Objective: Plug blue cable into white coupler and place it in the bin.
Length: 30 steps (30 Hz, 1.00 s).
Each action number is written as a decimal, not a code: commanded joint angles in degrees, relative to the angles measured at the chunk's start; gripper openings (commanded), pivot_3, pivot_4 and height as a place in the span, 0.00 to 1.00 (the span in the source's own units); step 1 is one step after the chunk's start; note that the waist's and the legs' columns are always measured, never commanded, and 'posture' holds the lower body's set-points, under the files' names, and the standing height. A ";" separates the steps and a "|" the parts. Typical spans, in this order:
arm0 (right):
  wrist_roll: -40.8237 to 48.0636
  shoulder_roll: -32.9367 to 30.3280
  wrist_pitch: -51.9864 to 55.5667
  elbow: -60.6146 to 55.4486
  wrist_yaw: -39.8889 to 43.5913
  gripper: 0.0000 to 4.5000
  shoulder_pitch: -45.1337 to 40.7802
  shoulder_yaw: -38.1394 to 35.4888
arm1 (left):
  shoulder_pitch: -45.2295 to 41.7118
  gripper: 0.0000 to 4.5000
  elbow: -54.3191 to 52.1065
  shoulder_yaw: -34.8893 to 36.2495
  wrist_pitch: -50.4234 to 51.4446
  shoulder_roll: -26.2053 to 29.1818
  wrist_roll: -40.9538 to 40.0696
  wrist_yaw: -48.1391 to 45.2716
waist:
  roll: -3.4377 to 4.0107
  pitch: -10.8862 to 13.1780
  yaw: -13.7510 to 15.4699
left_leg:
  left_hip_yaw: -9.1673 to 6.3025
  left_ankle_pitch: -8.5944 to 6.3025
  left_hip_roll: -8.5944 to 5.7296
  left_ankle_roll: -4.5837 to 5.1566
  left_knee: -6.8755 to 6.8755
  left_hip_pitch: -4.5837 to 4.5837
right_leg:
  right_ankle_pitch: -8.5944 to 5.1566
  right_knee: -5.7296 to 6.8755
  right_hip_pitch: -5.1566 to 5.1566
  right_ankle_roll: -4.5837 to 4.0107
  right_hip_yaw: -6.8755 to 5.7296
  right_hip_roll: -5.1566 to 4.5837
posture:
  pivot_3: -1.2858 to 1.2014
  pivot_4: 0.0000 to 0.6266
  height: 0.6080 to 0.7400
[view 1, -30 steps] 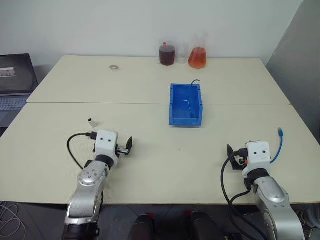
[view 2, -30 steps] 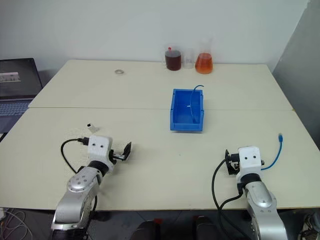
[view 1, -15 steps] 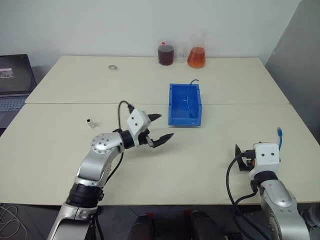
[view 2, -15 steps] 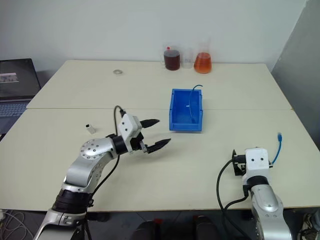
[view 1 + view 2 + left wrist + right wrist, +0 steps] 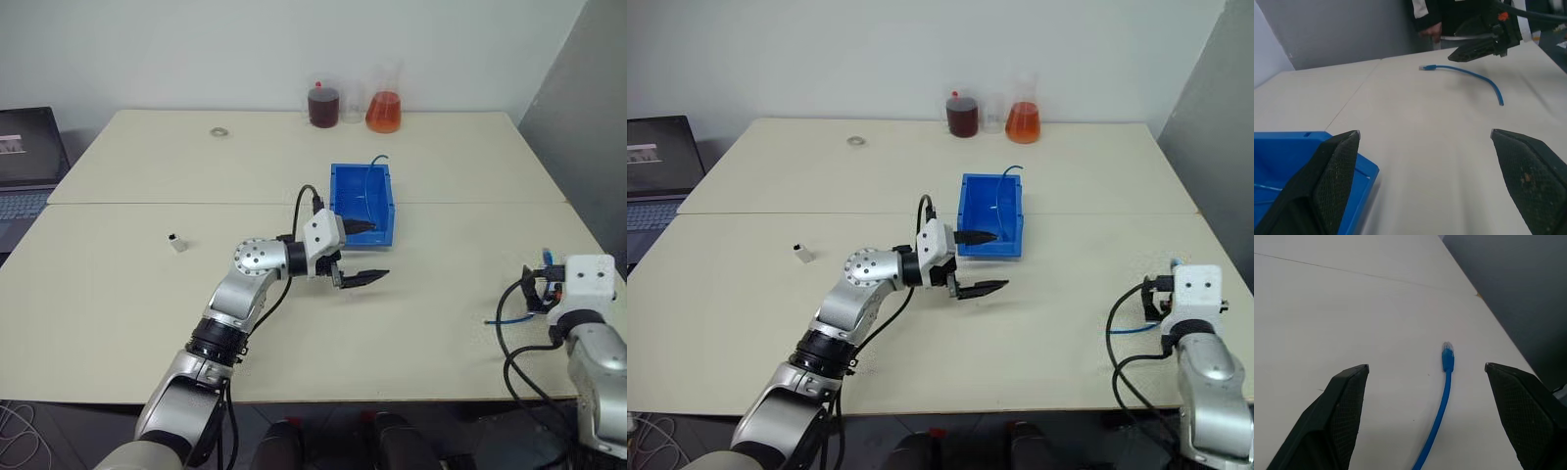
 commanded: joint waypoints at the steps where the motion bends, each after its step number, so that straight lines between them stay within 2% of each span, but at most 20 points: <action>1: 1.98 -2.25 0.97 7.31 0.51 0.90 -4.31 -2.62 | -0.58 1.00 -1.87 -0.01 -1.02 -0.38 -0.42 -0.91 | 0.01 0.01 -0.02 | 0.00 0.00 0.00 0.00 0.00 0.00 | 0.00 0.00 0.00 0.00 0.01 0.00 | 0.52 0.24 1.00; 11: 5.36 -4.09 0.16 19.23 1.76 0.90 -9.65 -3.83 | 2.81 1.00 -6.00 0.47 0.31 1.77 -0.86 -1.52 | 0.06 0.00 0.00 | 0.04 0.00 0.00 0.00 0.01 0.00 | 0.02 0.02 0.00 -0.02 0.05 -0.01 | 0.52 0.24 1.00; 14: 6.21 -4.09 -0.48 20.02 2.68 0.79 -9.08 -3.71 | 3.61 1.00 -6.95 0.91 0.79 2.05 -0.79 -0.43 | 0.07 0.00 0.03 | 0.04 0.00 0.00 0.00 0.01 0.01 | 0.02 0.02 0.00 -0.01 0.04 -0.01 | 0.52 0.24 1.00; 28: 6.07 -6.65 -5.28 25.17 5.05 0.00 -8.01 -2.30 | 5.86 1.00 -10.63 1.12 3.37 3.06 -1.01 1.03 | 0.07 -0.01 0.08 | 0.04 0.00 -0.01 0.00 0.03 0.01 | 0.02 0.02 0.02 -0.01 0.04 -0.02 | 0.52 0.24 1.00; 30: 5.37 -8.25 -6.02 24.69 6.55 0.00 -7.08 -1.15 | 6.73 1.00 -11.74 1.59 4.14 3.47 -1.38 1.40 | 0.07 -0.01 0.07 | 0.04 0.00 -0.01 0.00 0.03 0.01 | 0.02 0.02 0.02 -0.01 0.03 -0.02 | 0.52 0.24 1.00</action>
